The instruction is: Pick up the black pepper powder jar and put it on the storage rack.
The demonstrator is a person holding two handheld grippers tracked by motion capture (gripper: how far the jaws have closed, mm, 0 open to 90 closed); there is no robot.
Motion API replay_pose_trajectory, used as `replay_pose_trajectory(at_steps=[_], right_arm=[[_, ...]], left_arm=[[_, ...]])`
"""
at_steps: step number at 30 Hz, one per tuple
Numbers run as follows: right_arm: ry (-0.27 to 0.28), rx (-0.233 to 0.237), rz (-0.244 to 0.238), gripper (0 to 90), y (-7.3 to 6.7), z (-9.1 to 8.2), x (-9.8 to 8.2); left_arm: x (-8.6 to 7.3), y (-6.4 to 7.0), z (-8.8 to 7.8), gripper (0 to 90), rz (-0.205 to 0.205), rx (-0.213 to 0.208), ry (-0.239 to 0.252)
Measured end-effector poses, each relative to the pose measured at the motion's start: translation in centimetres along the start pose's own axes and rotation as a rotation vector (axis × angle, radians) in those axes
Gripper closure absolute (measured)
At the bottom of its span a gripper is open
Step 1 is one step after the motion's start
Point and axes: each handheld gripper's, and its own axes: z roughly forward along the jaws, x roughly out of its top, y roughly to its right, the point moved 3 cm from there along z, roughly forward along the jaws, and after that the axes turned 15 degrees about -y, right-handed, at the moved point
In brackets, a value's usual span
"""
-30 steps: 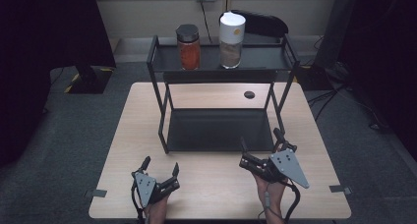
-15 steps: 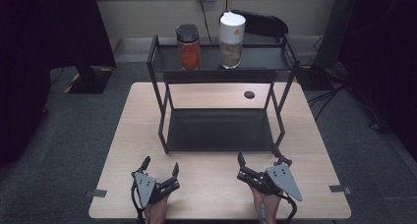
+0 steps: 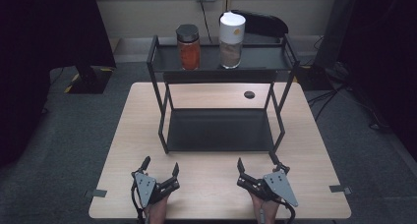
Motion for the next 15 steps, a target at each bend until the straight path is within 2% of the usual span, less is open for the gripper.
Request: replay_pose_trajectory(at_steps=[15], right_arm=[[-0.039, -0.021, 0.006, 0.0, 0.1, 0.2, -2.0]], left_arm=[[0.0, 0.0, 0.0, 2.8, 0.000, 0.000, 0.000]])
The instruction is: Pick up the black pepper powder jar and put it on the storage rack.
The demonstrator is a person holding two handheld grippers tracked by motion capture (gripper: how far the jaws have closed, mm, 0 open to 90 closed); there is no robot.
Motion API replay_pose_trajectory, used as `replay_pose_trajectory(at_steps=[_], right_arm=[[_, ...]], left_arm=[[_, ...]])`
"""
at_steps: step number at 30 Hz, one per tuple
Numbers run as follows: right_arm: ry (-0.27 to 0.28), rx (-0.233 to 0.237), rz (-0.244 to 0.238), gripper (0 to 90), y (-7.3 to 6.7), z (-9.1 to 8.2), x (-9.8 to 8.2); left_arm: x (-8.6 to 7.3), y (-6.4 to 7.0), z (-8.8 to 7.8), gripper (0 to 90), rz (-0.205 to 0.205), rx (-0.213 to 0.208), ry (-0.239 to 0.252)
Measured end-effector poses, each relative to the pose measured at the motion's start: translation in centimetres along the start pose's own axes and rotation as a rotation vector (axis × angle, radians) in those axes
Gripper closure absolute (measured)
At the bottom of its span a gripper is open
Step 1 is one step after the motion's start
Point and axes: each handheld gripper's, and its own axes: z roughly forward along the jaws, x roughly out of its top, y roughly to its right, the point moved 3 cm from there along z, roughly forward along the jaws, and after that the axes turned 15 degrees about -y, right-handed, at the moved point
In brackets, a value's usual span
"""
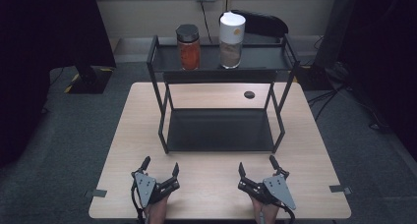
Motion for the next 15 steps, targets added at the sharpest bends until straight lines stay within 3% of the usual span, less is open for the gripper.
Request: replay_pose_trajectory(at_steps=[15], right_arm=[[-0.027, -0.025, 0.005, 0.0, -0.2, 0.3, -1.2]], left_arm=[[0.0, 0.0, 0.0, 2.8, 0.000, 0.000, 0.000]])
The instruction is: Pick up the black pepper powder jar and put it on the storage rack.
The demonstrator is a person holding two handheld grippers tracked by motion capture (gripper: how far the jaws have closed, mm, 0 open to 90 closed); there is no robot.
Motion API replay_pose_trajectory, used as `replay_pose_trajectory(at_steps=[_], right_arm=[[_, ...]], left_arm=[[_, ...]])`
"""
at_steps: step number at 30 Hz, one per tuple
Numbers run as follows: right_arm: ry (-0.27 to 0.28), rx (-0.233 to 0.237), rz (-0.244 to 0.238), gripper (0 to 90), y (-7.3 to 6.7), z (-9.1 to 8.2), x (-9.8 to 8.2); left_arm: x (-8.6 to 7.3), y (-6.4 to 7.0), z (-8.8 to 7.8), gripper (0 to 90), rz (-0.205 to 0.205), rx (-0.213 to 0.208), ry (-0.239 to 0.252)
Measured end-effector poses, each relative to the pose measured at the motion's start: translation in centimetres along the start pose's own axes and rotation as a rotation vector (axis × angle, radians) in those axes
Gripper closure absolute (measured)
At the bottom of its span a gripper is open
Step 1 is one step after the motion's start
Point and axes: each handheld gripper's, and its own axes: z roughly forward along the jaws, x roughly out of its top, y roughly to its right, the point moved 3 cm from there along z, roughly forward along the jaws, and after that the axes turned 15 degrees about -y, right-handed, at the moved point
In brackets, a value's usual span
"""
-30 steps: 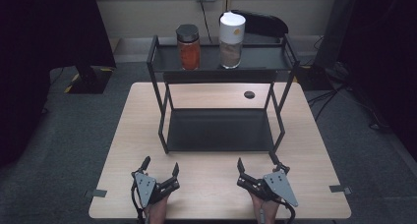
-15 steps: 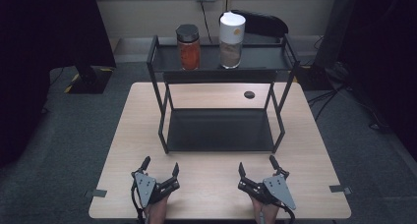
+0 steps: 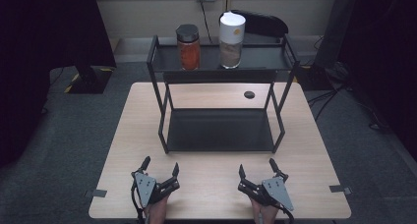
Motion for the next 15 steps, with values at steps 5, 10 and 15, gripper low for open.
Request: replay_pose_trajectory(at_steps=[5, 10, 15], right_arm=[[0.003, 0.000, 0.010, 0.0, 0.06, 0.02, -0.19], [0.009, 0.001, 0.000, 0.0, 0.03, -0.01, -0.31], [0.010, 0.005, -0.001, 0.0, 0.09, 0.01, -0.32]], left_arm=[[-0.01, 0.00, 0.00, 2.8, 0.000, 0.000, 0.000], [-0.01, 0.00, 0.00, 2.7, 0.000, 0.000, 0.000], [-0.01, 0.00, -0.01, 2.7, 0.000, 0.000, 0.000]])
